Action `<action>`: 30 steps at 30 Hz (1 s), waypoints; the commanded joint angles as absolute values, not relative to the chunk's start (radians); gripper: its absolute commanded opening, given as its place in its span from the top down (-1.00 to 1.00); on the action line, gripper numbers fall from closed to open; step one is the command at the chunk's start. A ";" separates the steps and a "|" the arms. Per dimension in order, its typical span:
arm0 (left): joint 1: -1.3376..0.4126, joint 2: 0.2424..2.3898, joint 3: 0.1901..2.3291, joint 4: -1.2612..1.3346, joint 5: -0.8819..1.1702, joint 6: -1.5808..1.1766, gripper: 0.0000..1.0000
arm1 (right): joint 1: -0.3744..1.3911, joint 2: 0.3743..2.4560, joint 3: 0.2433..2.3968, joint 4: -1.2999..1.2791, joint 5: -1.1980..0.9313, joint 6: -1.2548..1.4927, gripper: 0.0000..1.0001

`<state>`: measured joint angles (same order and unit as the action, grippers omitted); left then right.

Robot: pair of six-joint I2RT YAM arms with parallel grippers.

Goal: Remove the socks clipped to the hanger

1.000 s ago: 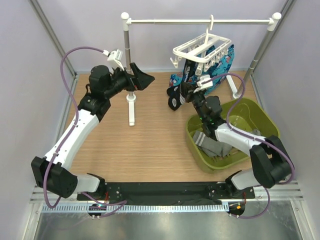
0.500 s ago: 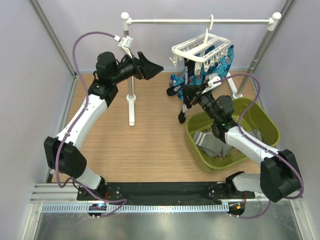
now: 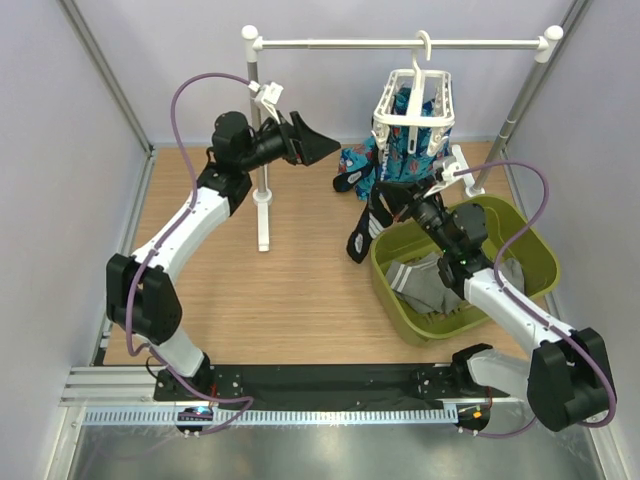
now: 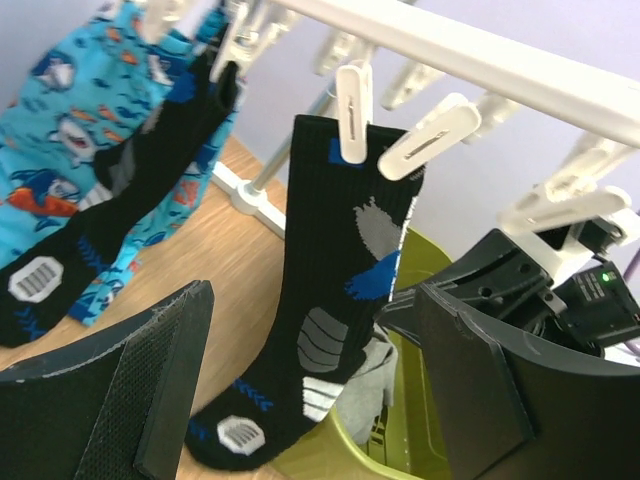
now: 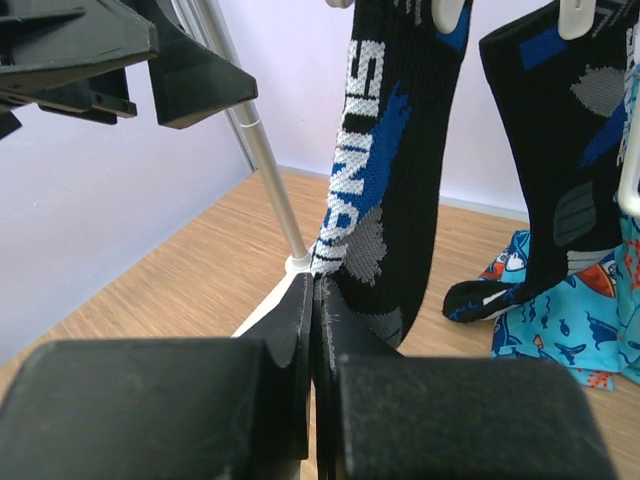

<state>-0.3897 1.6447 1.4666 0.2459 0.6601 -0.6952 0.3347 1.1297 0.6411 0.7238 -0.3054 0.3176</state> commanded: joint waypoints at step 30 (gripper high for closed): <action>-0.546 1.724 1.279 0.625 0.813 -0.668 -0.78 | 0.235 1.077 0.701 0.752 -0.537 0.641 0.98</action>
